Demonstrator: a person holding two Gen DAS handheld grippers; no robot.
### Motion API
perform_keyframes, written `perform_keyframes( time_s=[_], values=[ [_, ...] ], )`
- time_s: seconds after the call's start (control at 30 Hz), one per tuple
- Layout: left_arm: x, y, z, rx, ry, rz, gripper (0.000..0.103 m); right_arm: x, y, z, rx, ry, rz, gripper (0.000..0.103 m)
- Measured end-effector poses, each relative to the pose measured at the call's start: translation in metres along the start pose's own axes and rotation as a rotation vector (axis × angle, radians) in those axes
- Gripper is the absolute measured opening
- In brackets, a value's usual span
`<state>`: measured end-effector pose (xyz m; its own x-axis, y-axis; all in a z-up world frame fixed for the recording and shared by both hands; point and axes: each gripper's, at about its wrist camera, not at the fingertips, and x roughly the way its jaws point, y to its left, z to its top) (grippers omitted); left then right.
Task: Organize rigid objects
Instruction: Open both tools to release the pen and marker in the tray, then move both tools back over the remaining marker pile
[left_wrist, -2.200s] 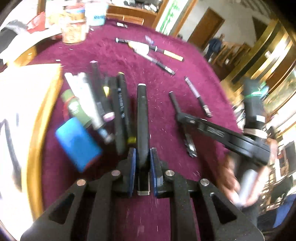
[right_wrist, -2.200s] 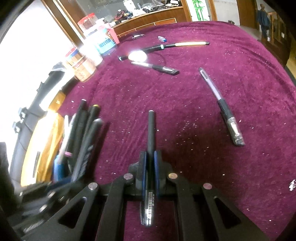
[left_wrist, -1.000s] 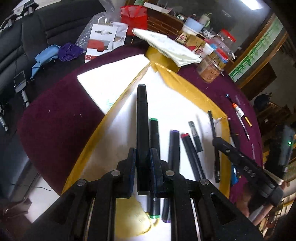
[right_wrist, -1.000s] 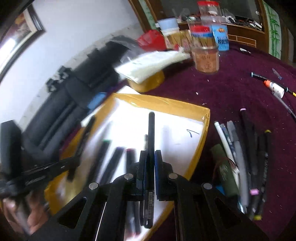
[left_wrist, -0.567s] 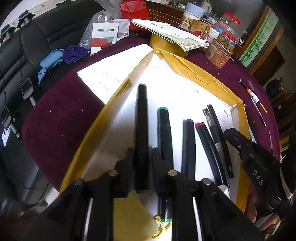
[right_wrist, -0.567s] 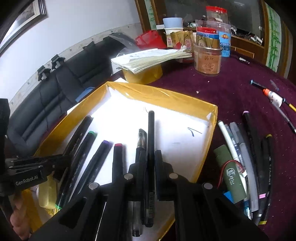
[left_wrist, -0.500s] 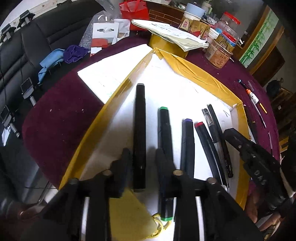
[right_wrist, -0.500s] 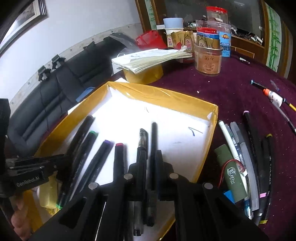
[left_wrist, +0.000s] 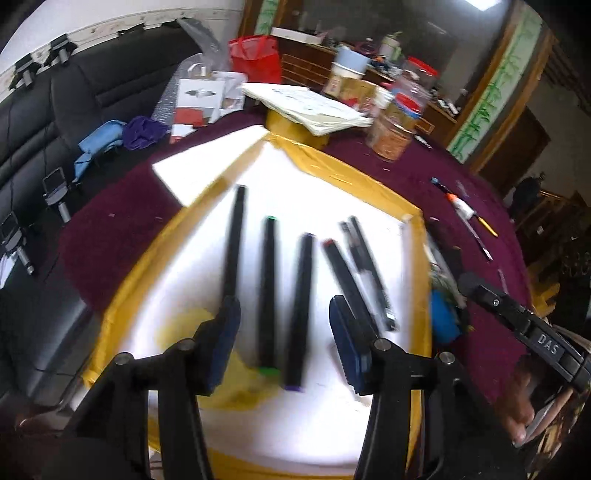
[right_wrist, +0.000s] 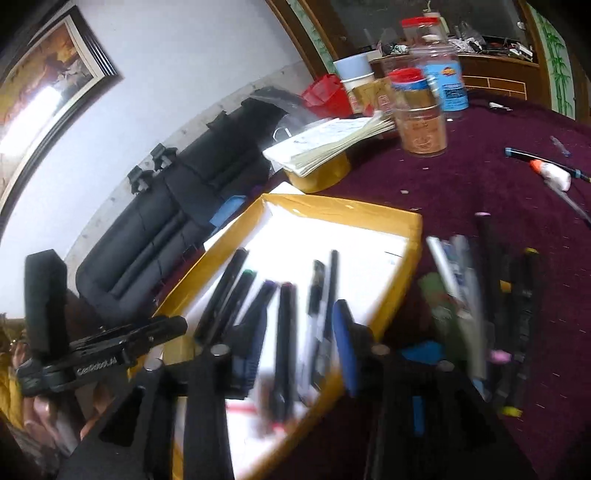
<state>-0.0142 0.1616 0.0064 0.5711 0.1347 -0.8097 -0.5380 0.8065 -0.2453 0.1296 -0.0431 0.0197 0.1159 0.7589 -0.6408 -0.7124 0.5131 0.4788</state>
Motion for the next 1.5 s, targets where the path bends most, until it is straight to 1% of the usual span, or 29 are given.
perform_keyframes(
  time_s=[0.03, 0.13, 0.17, 0.23, 0.37, 0.5, 0.53, 0.63, 0.77, 0.83, 0.9, 1.1, 1.23, 1.33, 1.43, 1.5],
  values=[
    [0.000, -0.006, -0.002, 0.008, 0.002, -0.014, 0.048, -0.008, -0.007, -0.002, -0.008, 0.005, -0.014, 0.034],
    [0.000, -0.027, -0.007, 0.039, 0.009, -0.048, 0.048, -0.031, -0.033, -0.004, -0.032, 0.000, -0.112, 0.034],
    [0.000, -0.036, -0.008, 0.053, 0.009, -0.056, 0.048, -0.036, -0.045, -0.004, -0.022, 0.001, -0.147, 0.033],
    [-0.001, -0.053, -0.012, 0.082, 0.015, -0.075, 0.048, -0.043, -0.075, -0.007, 0.031, 0.006, -0.182, 0.033],
    [0.004, -0.078, -0.017, 0.130, 0.031, -0.082, 0.048, -0.041, -0.116, -0.017, 0.142, 0.003, -0.201, 0.033],
    [0.008, -0.093, -0.022, 0.146, 0.045, -0.095, 0.048, -0.037, -0.140, -0.022, 0.255, 0.013, -0.173, 0.033],
    [0.009, -0.097, -0.022, 0.151, 0.049, -0.100, 0.048, -0.037, -0.142, -0.023, 0.262, 0.016, -0.164, 0.033],
    [0.010, -0.112, -0.022, 0.168, 0.049, -0.113, 0.048, -0.035, -0.140, -0.023, 0.262, 0.022, -0.174, 0.033],
    [0.009, -0.130, -0.020, 0.213, 0.039, -0.125, 0.048, -0.032, -0.136, -0.025, 0.240, 0.036, -0.179, 0.033],
    [0.011, -0.134, -0.019, 0.210, 0.043, -0.127, 0.048, -0.028, -0.135, -0.026, 0.234, 0.047, -0.173, 0.033],
    [0.013, -0.137, -0.019, 0.205, 0.051, -0.145, 0.048, -0.029, -0.135, -0.027, 0.236, 0.042, -0.171, 0.033],
    [0.018, -0.148, -0.019, 0.220, 0.063, -0.157, 0.048, -0.044, -0.149, -0.026, 0.307, -0.010, -0.153, 0.032],
    [0.016, -0.150, -0.019, 0.224, 0.055, -0.165, 0.048, -0.047, -0.163, -0.026, 0.361, -0.015, -0.158, 0.027],
    [0.016, -0.147, -0.021, 0.218, 0.063, -0.175, 0.048, -0.044, -0.161, -0.026, 0.349, -0.003, -0.159, 0.027],
    [0.016, -0.144, -0.023, 0.216, 0.067, -0.181, 0.048, -0.037, -0.151, -0.024, 0.294, 0.007, -0.177, 0.027],
    [0.016, -0.143, -0.024, 0.205, 0.068, -0.191, 0.048, -0.027, -0.147, -0.021, 0.276, 0.047, -0.209, 0.026]
  ],
)
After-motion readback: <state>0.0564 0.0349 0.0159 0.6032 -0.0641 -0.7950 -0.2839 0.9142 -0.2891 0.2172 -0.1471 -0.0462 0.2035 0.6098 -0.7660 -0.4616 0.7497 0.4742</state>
